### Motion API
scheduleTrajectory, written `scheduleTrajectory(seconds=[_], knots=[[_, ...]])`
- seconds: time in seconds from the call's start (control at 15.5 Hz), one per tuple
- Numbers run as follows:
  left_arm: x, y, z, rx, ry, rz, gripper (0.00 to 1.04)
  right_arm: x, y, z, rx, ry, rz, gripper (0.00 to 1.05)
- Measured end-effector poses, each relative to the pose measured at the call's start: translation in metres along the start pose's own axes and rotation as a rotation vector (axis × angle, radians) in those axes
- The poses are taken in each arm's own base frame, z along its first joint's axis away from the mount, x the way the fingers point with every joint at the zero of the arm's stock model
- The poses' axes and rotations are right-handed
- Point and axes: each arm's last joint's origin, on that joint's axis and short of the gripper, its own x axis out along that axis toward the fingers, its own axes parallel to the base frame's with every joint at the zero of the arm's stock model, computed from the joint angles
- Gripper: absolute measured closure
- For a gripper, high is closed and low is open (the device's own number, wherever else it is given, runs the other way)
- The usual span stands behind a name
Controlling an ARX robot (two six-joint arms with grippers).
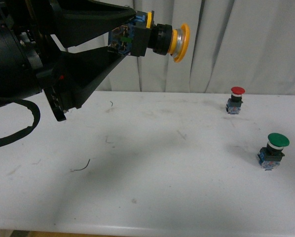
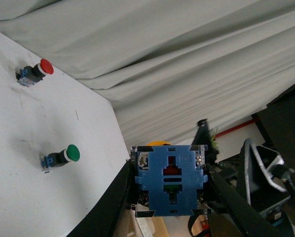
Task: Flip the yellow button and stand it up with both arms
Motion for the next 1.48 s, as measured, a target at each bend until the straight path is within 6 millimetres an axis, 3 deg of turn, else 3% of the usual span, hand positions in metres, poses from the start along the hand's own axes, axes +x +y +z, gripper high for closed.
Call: scheduleTrajectory(seconds=[0.26, 0.45, 0.9, 1.16, 1.42, 1.48], knots=[[0.001, 0.000, -0.001, 0.020, 0.004, -0.002, 0.69, -0.009, -0.020, -0.061, 0.712, 0.271, -0.036, 0.06], [0.000, 0.000, -0.001, 0.023, 0.003, -0.002, 0.69, -0.003, -0.024, -0.083, 1.039, 0.332, -0.106, 0.06], [0.000, 0.000, 0.000, 0.024, 0.002, 0.000, 0.69, 0.043, 0.012, -0.076, 1.077, 0.367, 0.076, 0.06], [-0.001, 0.001, -0.001, 0.028, 0.004, 0.005, 0.69, 0.060, 0.037, -0.087, 1.062, 0.433, 0.165, 0.06], [-0.003, 0.002, 0.000, 0.037, 0.000, 0.008, 0.69, 0.067, 0.037, -0.087, 1.050, 0.428, 0.183, 0.08], [-0.003, 0.002, 0.000, 0.037, 0.000, 0.009, 0.69, 0.067, 0.037, -0.088, 1.051, 0.430, 0.181, 0.17]])
